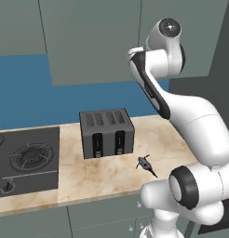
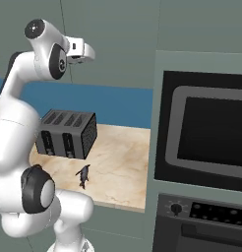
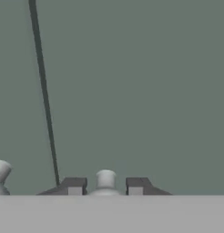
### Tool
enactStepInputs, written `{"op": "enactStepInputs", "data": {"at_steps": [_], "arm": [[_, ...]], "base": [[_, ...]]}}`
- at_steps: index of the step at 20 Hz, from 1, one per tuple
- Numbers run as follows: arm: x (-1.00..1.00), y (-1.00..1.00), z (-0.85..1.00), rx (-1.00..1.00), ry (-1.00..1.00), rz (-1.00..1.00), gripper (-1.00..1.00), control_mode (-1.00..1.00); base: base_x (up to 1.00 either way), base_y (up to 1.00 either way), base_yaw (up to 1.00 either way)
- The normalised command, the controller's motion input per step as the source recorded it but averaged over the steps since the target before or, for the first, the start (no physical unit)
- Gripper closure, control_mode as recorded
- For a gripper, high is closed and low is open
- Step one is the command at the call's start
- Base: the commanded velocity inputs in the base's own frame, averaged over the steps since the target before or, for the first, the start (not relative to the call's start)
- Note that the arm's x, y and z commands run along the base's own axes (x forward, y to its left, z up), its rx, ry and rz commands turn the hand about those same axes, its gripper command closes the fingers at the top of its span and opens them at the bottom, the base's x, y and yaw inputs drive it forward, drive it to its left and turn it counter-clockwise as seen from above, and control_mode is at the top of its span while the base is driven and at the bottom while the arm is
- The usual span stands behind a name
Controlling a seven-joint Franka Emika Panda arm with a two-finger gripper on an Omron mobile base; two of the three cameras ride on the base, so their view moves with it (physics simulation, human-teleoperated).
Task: Retrieve the tupperware from the cabinet, then place the raw meat into the tupperware to avoid contamination.
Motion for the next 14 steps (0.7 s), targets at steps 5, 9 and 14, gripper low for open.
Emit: {"op": "enactStepInputs", "data": {"at_steps": [5,9,14], "arm": [[-0.47,-0.03,-0.01,0.00,-0.07,0.00,1.00,-1.00],[-0.61,-0.09,0.00,0.00,-0.05,0.00,1.00,-1.00],[-0.67,-0.33,0.02,0.05,-0.05,0.00,1.00,-1.00]], "base": [[0.00,0.00,0.00],[0.00,0.00,0.00],[0.00,0.00,0.00]]}}
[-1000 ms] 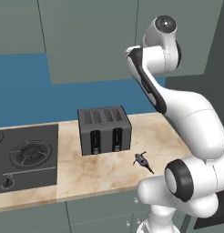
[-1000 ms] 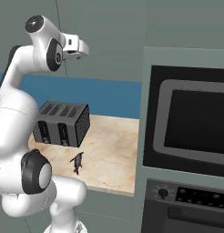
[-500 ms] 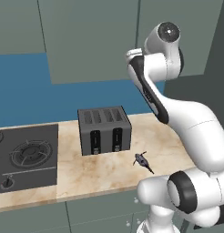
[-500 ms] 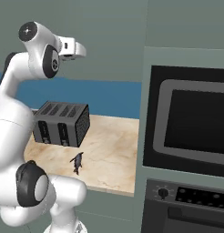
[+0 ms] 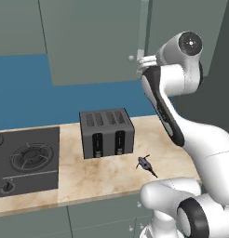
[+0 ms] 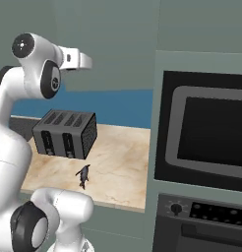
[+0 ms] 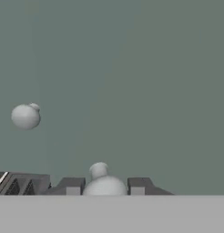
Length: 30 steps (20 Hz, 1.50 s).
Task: Retrieve the tupperware from the cabinet, then place the raw meat into the tupperware to avoid contamination.
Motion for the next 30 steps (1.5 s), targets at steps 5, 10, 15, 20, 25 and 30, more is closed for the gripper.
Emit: {"op": "enactStepInputs", "data": {"at_steps": [5,10,15,20,25,30], "arm": [[-0.66,-0.55,0.01,0.08,-0.03,0.00,1.00,-1.00],[-0.59,-0.74,0.00,0.09,-0.01,0.01,1.00,-1.00],[-0.50,-0.84,0.00,0.12,-0.02,0.03,1.00,-1.00],[-0.45,-0.84,0.00,0.12,-0.01,0.03,1.00,-1.00],[-0.23,-0.67,0.00,0.07,0.00,0.01,1.00,-1.00],[0.12,-0.27,0.00,0.02,0.01,0.03,-1.00,-1.00]], "base": [[0.00,0.00,0.00],[0.00,0.00,0.00],[0.00,0.00,0.00],[0.00,0.00,0.00],[0.00,0.00,0.00],[0.00,0.00,0.00]]}}
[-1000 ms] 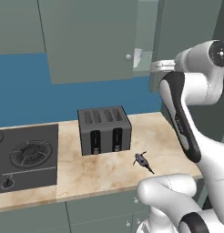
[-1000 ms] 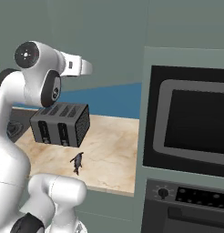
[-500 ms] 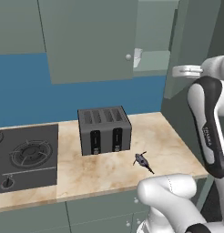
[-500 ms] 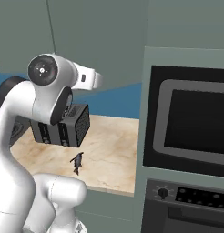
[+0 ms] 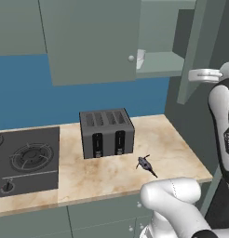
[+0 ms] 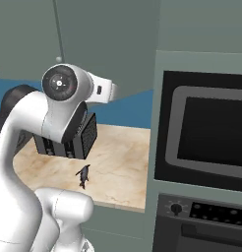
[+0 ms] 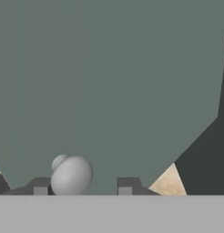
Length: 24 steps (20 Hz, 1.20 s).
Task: Retrieve the tupperware from the cabinet, then place the raw meat into the tupperware to avoid contamination.
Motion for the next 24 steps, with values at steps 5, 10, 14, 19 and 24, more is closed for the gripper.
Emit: {"op": "enactStepInputs", "data": {"at_steps": [5,10,14,19,24], "arm": [[0.02,0.01,0.00,0.00,0.00,0.00,-1.00,-1.00],[-0.28,-0.03,0.00,0.00,0.00,-0.03,-1.00,-1.00],[-0.40,0.00,0.03,0.00,0.01,-0.12,-1.00,-1.00],[-0.38,0.06,0.03,-0.01,0.03,-0.15,-1.00,-1.00],[-0.47,0.08,0.02,-0.06,0.12,-0.14,-1.00,-1.00]], "base": [[0.00,0.00,0.00],[0.00,0.00,0.00],[0.00,0.00,0.00],[0.00,0.00,0.00],[0.00,0.00,0.00]]}}
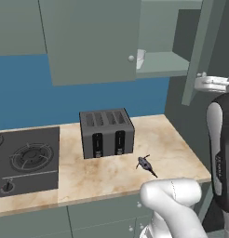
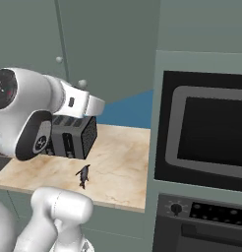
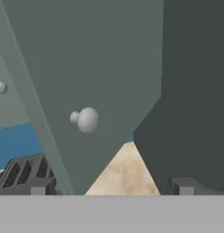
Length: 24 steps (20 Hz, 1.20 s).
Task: Retrieve the tupperware from the cabinet, then place the raw meat into the tupperware to avoid contamination.
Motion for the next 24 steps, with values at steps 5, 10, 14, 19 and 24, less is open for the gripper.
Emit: {"op": "enactStepInputs", "data": {"at_steps": [5,10,14,19,24], "arm": [[-0.25,0.34,0.06,-0.19,0.33,-0.04,-1.00,-1.00],[-0.13,0.52,0.04,-0.26,0.41,0.00,-1.00,-1.00],[-0.24,0.57,0.04,-0.25,0.20,-0.01,-1.00,-1.00],[0.02,0.60,0.00,-0.26,0.15,0.04,-1.00,-1.00],[0.24,0.39,-0.05,-0.18,0.10,0.20,-1.00,-1.00]], "base": [[0.00,0.00,0.00],[0.00,0.00,0.00],[0.00,0.00,0.00],[0.00,0.00,0.00],[0.00,0.00,0.00]]}}
